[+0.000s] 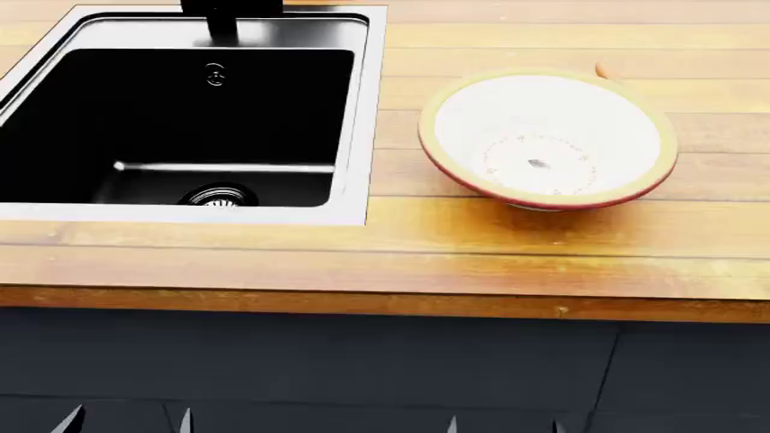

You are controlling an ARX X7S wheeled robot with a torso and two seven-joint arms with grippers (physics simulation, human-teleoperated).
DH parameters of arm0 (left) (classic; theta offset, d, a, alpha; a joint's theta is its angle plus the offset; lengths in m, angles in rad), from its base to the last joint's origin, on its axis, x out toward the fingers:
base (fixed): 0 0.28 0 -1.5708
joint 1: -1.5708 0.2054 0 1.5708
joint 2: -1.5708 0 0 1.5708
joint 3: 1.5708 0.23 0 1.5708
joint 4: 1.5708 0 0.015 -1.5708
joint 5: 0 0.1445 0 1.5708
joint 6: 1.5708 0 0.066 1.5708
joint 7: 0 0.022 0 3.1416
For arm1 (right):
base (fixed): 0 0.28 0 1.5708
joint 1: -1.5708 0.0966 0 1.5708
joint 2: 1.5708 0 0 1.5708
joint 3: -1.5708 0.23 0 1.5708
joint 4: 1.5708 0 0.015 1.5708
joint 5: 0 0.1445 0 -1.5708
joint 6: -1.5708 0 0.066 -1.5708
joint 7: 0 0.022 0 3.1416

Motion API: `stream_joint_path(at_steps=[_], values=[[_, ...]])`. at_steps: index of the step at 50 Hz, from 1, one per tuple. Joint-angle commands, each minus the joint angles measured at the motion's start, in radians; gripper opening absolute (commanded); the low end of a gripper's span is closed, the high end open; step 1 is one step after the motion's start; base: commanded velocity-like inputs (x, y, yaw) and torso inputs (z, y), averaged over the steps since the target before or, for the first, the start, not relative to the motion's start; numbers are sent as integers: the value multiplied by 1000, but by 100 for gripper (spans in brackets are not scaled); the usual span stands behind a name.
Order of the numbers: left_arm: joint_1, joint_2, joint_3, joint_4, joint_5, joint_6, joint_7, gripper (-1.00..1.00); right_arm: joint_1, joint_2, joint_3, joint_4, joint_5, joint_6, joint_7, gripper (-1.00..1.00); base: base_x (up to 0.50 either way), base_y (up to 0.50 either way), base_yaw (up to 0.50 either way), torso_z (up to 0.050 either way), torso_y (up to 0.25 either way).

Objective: There is a mixed pile of frozen fruits and vegetables on the counter. Locate all the frozen vegetables and place the items in a bowl on the counter. Take all the frozen fruits and defrost them in a running sink.

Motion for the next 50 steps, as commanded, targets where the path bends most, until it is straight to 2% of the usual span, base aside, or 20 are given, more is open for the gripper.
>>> stream_joint_path(at_steps=[1, 2, 11, 12, 13, 15, 19, 23, 27, 32, 33, 35, 42, 50], values=[[-3, -52, 0, 0, -52, 0, -60, 100, 0, 11, 0, 5, 11, -5, 14, 100, 0, 0, 0, 0, 0], [-1, -54, 62, 0, -54, 1, -62, 100, -1, 16, -20, 1, 22, -3, 19, 100, 0, 0, 0, 0, 0], [-12, -66, 88, -10, -39, -22, -87, 100, -2, 44, -59, 1, 34, 1, 52, 100, 0, 0, 0, 0, 0], [7, -61, 24, 24, -9, -85, -97, 100, 72, 53, -86, 67, 129, 166, 26, 100, 0, 0, 0, 0, 0], [-4, -11, 20, -4, 14, -24, -17, 100, -3, 10, -18, 1, 0, 2, 12, 100, 0, 0, 0, 0, 0], [-16, -19, 39, 13, 3, -73, -27, 100, -5, 14, -15, -15, 49, 27, 32, 100, 0, 0, 0, 0, 0], [-8, -36, 44, 65, -14, -120, -43, 100, -12, 40, -52, -79, 14, 54, 60, 100, 0, 0, 0, 0, 0], [0, -48, 57, 281, -38, -281, -47, 100, -16, 57, -57, -250, 3, 176, 80, 100, 0, 0, 0, 0, 0], [-24, -55, 56, 523, -60, -500, -66, 100, 43, 81, -45, -500, 15, 442, 82, 100, 0, 0, 0, 0, 0], [-45, -64, 32, 671, -98, -647, -83, 100, 71, 100, -48, -604, 1, 551, 100, 100, 0, 0, 0, 0, 0], [-67, -73, 24, 735, -107, -746, -90, 100, 92, 108, -40, -648, 8, 610, 93, 100, 0, 0, 0, 0, 0], [-95, -75, 7, 786, -133, -823, -91, 100, 118, 118, -39, -705, 7, 676, 93, 100, 0, 0, 0, 0, 0], [-60, -86, 11, 761, -142, -751, -87, 100, 109, 128, -37, -744, 16, 712, 98, 100, 0, 0, 0, 20, 0], [-65, -94, 2, 755, -161, -755, -99, 100, 100, 137, -20, -772, 33, 739, 99, 100, 0, 0, 0, 50, 0]])
